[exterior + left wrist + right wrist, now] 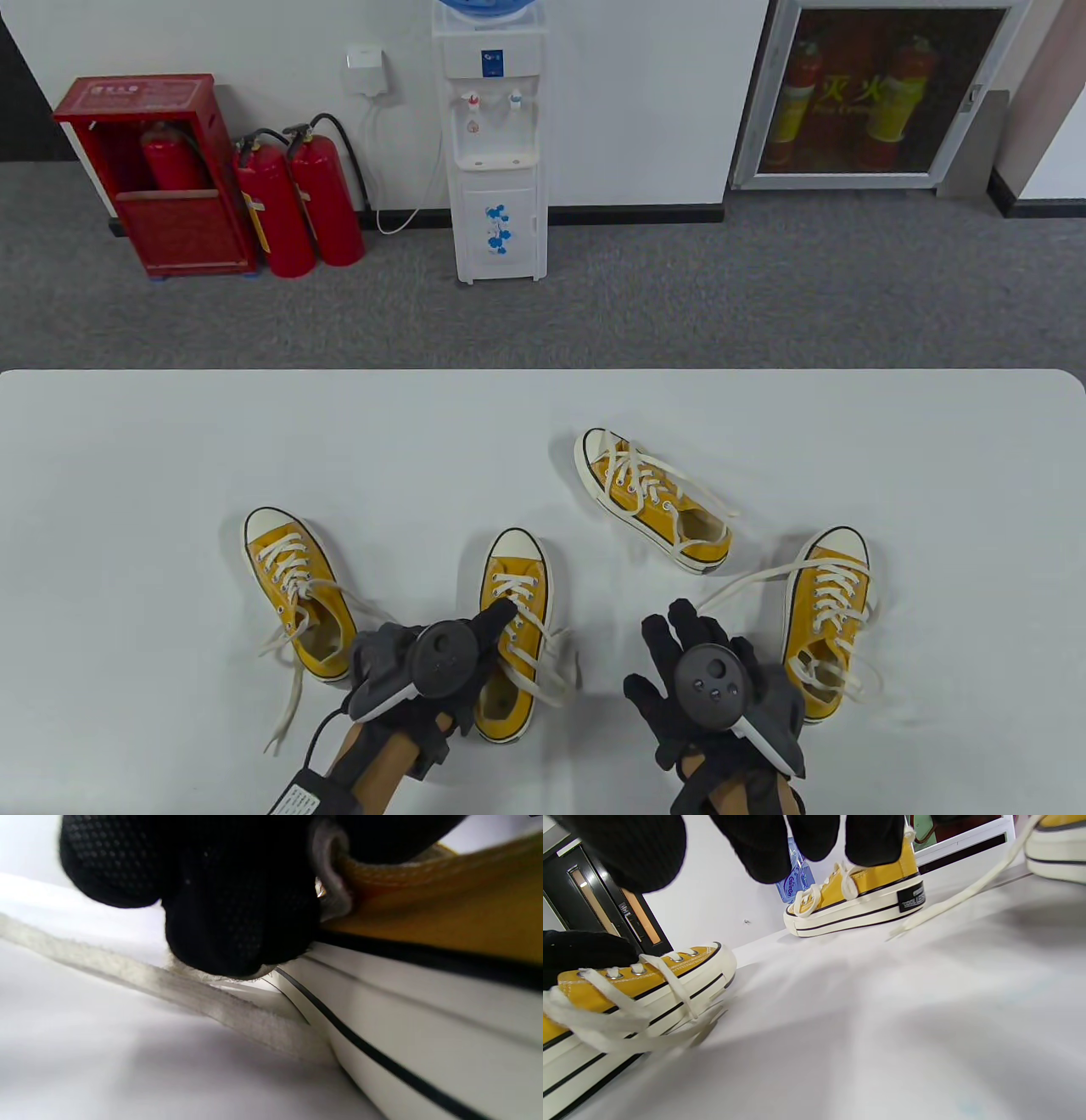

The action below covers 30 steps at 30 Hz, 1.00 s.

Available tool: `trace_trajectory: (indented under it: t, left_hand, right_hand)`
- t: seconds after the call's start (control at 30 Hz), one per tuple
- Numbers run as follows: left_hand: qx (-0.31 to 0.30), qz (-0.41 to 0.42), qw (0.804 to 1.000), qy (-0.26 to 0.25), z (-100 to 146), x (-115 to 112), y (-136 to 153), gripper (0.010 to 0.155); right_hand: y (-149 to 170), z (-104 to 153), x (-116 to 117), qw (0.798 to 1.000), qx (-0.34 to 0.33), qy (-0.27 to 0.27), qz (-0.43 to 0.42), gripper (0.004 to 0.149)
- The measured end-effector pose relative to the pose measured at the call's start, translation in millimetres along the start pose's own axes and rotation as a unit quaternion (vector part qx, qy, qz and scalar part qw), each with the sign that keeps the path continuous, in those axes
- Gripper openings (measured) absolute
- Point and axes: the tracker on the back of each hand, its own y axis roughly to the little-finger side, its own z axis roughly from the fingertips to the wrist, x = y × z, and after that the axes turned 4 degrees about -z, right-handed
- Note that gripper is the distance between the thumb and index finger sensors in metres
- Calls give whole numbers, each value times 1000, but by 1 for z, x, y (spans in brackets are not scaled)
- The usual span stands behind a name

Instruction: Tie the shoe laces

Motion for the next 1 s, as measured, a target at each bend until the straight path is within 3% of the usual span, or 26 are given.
trace_trajectory:
  t: [0.43,0.73,1.0]
  left_hand:
    - [29,101,994,-34,10,25,27,56]
    - [53,123,990,-37,13,26,39,57]
    - [83,194,977,26,4,7,43,67]
  right_hand:
    - [-1,0,0,1000,-7,-1,0,77]
    - [-1,1,1,1000,-8,-2,0,77]
    - [-1,1,2,1000,-7,-7,1,77]
